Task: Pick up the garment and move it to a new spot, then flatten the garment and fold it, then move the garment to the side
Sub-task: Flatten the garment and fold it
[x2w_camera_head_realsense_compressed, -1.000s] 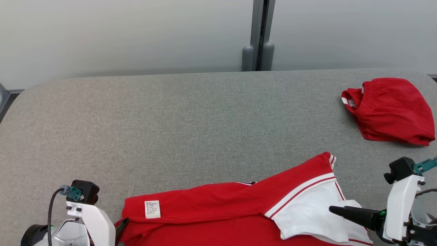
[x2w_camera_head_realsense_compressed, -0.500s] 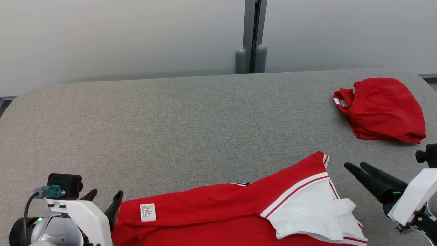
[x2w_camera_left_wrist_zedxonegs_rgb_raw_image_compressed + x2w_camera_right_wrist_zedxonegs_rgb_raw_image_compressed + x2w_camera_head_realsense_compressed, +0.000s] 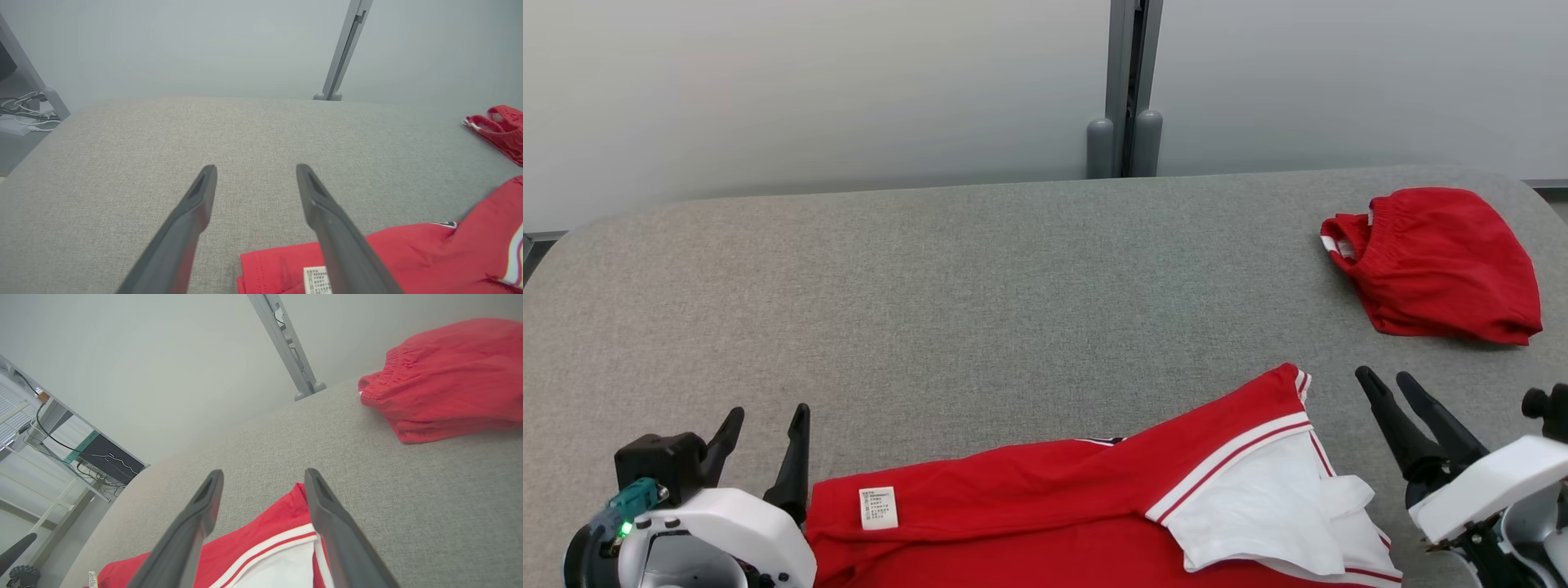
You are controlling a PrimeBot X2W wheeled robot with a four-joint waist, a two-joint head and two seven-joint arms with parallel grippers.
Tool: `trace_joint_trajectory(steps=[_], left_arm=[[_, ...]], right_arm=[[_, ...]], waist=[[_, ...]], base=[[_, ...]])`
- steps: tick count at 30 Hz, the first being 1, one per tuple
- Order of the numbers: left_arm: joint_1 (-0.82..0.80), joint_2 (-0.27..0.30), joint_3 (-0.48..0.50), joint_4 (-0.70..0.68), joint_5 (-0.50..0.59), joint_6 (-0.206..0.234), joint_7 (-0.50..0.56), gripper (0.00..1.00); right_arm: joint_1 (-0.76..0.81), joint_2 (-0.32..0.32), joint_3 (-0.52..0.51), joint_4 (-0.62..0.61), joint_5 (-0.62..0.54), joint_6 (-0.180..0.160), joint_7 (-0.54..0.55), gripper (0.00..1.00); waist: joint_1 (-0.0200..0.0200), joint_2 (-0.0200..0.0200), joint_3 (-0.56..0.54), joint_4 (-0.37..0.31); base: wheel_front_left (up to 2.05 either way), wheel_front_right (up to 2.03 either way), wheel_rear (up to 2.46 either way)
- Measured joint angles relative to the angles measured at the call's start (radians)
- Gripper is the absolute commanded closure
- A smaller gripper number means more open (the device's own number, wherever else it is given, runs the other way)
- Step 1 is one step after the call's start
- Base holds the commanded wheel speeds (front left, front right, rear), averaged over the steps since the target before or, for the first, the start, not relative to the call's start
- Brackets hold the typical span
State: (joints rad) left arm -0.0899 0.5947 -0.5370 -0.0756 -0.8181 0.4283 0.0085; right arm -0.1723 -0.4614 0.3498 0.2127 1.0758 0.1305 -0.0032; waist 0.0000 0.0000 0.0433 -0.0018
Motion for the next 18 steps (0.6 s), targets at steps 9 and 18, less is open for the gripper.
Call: trace_joint_trajectory(steps=[9,18], left_arm=[[0.024,-0.091,0.036,0.109,-0.004,-0.024,-0.184,0.0],[0.017,-0.146,0.049,0.194,0.001,-0.077,-0.247,0.0]], right_arm=[[0.065,0.106,-0.094,0.033,-0.223,0.0,-0.084,0.0],[0.095,0.188,-0.122,0.118,-0.413,0.0,-0.128,0.0]], waist=[[0.0,0.0,-0.006,0.003],[0.0,0.0,0.006,0.015]], base=[[0.0,0.0,0.0],[0.0,0.0,0.0]])
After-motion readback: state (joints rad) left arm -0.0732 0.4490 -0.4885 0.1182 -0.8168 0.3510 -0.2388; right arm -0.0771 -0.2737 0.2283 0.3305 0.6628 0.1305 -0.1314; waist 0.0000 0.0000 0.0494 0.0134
